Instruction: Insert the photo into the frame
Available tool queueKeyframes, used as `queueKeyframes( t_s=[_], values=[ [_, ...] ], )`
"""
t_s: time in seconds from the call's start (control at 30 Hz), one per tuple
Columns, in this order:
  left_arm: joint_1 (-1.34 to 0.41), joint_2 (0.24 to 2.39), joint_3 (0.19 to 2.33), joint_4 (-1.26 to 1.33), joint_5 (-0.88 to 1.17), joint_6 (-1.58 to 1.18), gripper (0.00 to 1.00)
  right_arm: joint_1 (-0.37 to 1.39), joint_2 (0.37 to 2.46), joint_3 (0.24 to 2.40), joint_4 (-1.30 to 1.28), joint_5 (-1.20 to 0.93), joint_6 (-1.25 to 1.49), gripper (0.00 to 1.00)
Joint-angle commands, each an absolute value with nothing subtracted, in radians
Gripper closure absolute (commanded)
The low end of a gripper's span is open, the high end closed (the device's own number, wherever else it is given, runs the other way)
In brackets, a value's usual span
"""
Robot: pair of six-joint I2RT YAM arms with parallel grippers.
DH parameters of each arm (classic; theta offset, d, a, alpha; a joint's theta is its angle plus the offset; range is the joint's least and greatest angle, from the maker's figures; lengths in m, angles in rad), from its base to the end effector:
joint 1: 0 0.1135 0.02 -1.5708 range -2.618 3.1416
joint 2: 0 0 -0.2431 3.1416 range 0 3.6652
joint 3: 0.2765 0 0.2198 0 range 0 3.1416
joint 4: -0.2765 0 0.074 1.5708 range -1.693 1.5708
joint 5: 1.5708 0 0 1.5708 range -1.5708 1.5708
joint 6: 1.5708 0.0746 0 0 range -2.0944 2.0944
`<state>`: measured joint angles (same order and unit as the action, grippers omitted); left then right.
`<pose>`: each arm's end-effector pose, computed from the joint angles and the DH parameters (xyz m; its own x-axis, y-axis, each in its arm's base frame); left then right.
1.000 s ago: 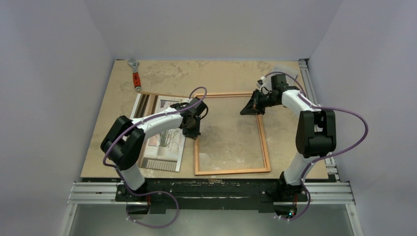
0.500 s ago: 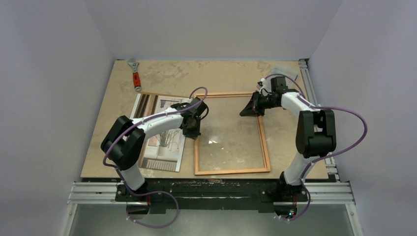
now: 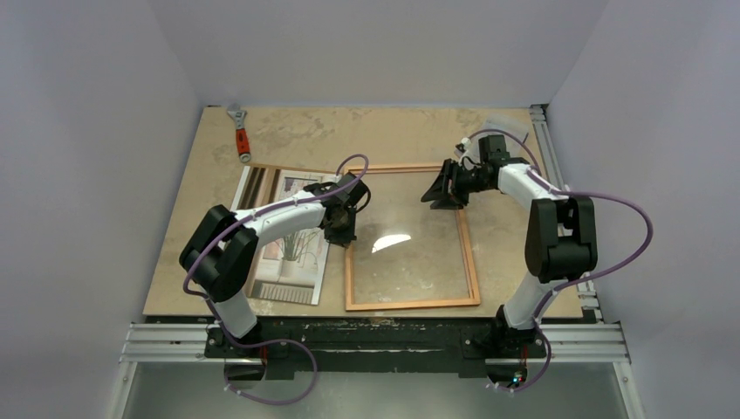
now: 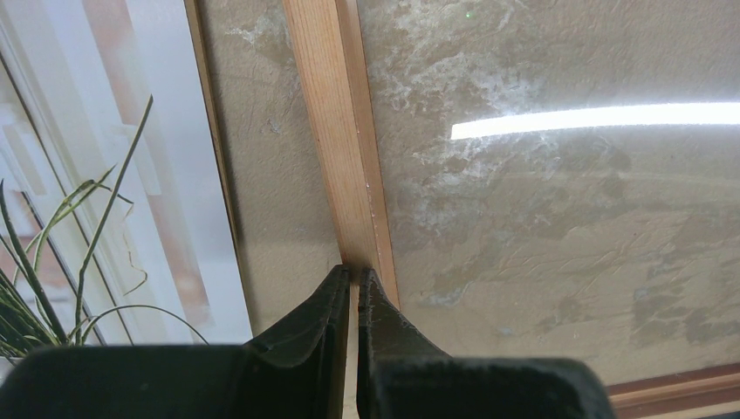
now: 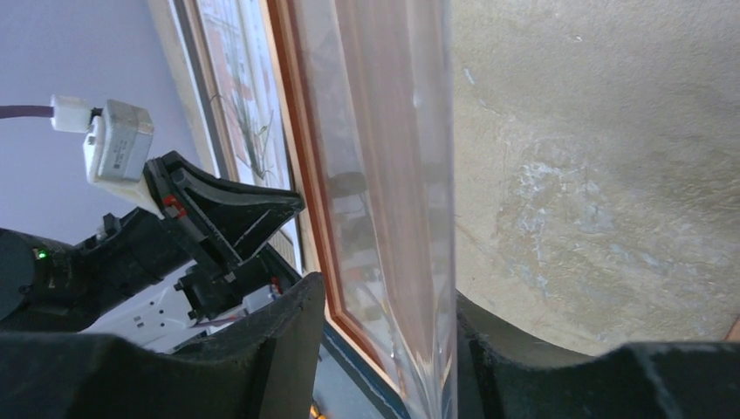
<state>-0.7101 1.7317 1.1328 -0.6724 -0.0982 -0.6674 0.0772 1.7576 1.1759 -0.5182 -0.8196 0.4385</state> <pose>0.2407 -0.1973 0.1422 -0.9571 0.0105 -0.2897 0.0439 0.9931 -0.1090 0.3263 0.0799 0.1750 -0.9672 0.2159 -0.1342 0.0303 0.6221 0.7823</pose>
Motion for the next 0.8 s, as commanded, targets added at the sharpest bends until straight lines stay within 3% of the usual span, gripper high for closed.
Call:
queueKeyframes(
  t_s=[0.0, 0.37, 0.77],
  values=[
    [-0.721, 1.833, 1.074, -0.677, -0.155, -0.635, 1.00, 0.107, 1.726, 1.207, -0.549, -0.773, 0.406, 0.53],
    [-0.721, 1.834, 1.077, -0.682, -0.158, -0.635, 1.00, 0.133, 1.719, 1.248, -0.631, -0.556, 0.375, 0.37],
    [-0.723, 1.833, 1.083, -0.683, -0.157, -0.635, 1.00, 0.136, 1.713, 1.258, -0.665, -0.433, 0.358, 0.27]
  ],
)
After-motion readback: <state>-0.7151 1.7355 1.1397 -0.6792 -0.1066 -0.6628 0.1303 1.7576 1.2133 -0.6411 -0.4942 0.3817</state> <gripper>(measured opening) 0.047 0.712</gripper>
